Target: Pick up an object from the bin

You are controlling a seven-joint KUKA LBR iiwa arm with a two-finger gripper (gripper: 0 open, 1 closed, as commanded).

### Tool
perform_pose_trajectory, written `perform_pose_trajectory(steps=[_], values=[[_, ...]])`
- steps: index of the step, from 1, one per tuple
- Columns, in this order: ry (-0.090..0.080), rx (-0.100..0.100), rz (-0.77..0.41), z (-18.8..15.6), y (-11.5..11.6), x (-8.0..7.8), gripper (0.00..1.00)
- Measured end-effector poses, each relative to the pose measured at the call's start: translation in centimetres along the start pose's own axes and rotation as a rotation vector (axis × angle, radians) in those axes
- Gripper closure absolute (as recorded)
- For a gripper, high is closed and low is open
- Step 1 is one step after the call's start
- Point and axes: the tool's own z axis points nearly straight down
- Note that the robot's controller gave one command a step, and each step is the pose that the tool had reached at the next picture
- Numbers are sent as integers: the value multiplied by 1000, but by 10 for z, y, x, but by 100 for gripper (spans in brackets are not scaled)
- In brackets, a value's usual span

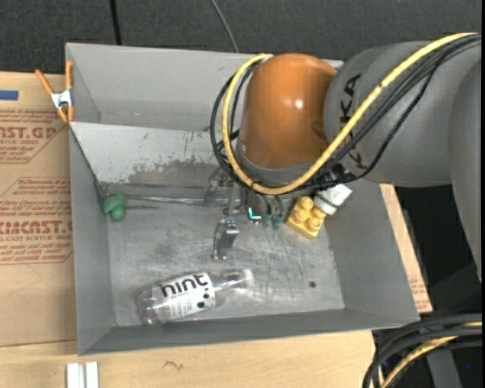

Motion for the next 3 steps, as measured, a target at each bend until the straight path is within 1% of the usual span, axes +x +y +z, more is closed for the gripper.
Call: perform_pose_trajectory(steps=[1,2,3], values=[[-8,-1,1,-4,-1,-2,0],[-10,0,-132,39,18,18,0],[-6,-1,-306,54,53,36,0]])
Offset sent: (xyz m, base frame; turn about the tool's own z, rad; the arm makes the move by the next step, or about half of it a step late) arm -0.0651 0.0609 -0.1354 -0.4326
